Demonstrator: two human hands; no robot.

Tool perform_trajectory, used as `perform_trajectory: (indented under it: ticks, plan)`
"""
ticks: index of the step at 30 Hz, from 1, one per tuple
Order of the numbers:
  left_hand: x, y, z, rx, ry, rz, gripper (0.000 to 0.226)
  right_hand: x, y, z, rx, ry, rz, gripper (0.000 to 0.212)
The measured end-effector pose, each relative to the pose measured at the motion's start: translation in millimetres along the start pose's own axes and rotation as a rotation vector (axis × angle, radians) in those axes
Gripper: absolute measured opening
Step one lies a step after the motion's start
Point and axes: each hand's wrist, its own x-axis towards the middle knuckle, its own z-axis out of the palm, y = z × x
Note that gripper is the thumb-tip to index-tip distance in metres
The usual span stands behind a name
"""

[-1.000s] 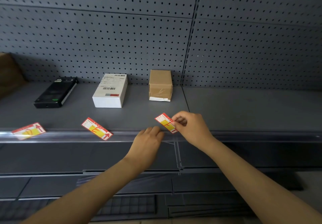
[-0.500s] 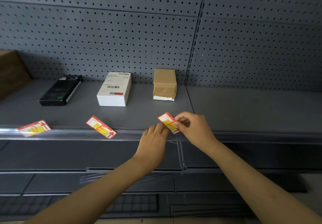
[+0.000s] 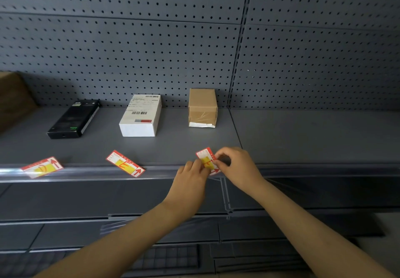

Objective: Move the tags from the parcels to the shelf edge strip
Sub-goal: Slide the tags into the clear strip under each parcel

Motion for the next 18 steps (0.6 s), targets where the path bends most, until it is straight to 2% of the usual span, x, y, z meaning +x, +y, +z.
perform_trajectory:
  ticks: [4, 7, 10, 14, 18]
  plan:
    - [-7.6, -8.2, 1.5, 0.003, -0.007, 0.009, 0.058, -2.0, -2.5, 0.8, -0.076, -0.007, -0.046, 0.011]
    - [-12.5, -12.3, -2.3, -0.014, 0.023, 0.039, 0.050, -3.3, -5.2, -1.9, -0.145, -0.003, -0.079, 0.022]
    - [-11.8, -18.1, -11.4, -0.042, 0.072, 0.024, 0.038, -10.1, -4.2, -2.9, -0.120, 0.102, -0.041, 0.033]
    - [-0.3, -23.1, -31.2, -0.099, 0.180, -0.024, 0.025, -22.9, -0.7, -5.1, -0.085, 0.255, 0.020, 0.017]
    - [22.2, -22.1, -45.8, -0.110, 0.262, -0.021, 0.036, -30.2, -0.7, -0.2, -0.068, 0.158, 0.110, 0.012]
